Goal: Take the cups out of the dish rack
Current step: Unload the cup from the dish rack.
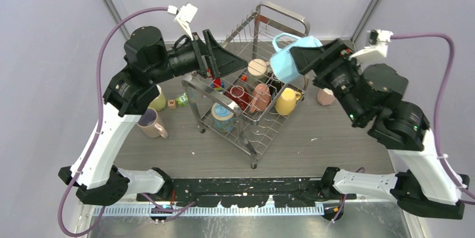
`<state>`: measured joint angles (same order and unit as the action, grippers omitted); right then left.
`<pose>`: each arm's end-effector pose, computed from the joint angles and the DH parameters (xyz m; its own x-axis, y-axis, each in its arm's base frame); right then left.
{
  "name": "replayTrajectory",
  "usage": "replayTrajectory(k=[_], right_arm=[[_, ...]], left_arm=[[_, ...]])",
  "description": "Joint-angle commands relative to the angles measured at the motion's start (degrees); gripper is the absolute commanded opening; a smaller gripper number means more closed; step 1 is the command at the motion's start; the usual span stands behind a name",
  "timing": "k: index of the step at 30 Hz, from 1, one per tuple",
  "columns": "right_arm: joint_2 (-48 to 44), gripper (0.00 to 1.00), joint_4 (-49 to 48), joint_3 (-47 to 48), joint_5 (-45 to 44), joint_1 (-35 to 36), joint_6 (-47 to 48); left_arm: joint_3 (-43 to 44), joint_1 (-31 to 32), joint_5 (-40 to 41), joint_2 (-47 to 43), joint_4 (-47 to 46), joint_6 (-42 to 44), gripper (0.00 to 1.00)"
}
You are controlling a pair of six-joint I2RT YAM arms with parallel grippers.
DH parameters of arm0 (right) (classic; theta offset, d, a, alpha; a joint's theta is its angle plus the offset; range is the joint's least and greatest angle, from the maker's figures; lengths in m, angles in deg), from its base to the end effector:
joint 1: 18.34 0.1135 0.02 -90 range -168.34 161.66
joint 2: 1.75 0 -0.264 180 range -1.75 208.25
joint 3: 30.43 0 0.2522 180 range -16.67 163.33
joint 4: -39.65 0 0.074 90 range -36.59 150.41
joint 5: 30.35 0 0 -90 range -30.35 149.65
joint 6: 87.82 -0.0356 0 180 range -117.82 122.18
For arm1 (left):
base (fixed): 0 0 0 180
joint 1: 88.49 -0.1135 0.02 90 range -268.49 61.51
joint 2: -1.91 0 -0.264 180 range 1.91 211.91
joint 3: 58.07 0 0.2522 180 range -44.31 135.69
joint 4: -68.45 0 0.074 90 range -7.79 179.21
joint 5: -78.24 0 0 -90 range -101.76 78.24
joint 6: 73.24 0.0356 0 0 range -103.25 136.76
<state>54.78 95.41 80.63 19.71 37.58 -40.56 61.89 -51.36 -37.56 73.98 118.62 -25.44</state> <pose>0.0873 0.0883 0.5369 -0.1957 0.6393 -0.7436 -0.1941 0.7180 0.6684 0.1611 -0.1414 0.5476 -0.6214 -0.2880 -0.7286 0.6381 0.3534 -0.6840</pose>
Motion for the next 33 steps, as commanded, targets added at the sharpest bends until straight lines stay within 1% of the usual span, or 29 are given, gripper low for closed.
replayTrajectory(k=[1,5,9,12,17,23,30,33], right_arm=[[3.2,0.02,-15.5,4.1,5.3,0.2,-1.1],[6.0,0.02,-19.4,4.7,8.4,0.2,-3.0],[6.3,0.02,-22.8,3.4,10.0,0.3,-4.1],[5.1,0.02,-25.4,1.1,10.1,0.2,-4.9],[3.2,0.02,-29.1,-3.1,11.3,0.2,-7.2],[1.0,0.02,-34.3,-7.8,12.8,0.2,-9.7],[2.1,0.02,-40.4,-11.0,15.2,0.2,-12.2],[2.2,0.02,-44.4,-13.2,15.5,0.2,-12.9]], left_arm=[[-3.3,1.3,-3.2,-0.9,-12.1,-7.3,0.97],[-7.0,1.3,-4.8,-2.0,-19.9,-12.6,0.95],[-9.0,1.3,-4.6,-3.1,-23.2,-15.2,0.93],[-11.1,1.3,-4.5,-4.1,-26.9,-17.5,0.89],[-14.5,1.3,-5.1,-4.7,-34.2,-23.2,0.79],[-17.3,1.3,-6.2,-4.7,-41.6,-28.5,0.71],[-19.6,1.4,-7.0,-4.2,-46.5,-32.8,0.60],[-20.3,1.3,-7.0,-4.3,-47.8,-33.9,0.53]])
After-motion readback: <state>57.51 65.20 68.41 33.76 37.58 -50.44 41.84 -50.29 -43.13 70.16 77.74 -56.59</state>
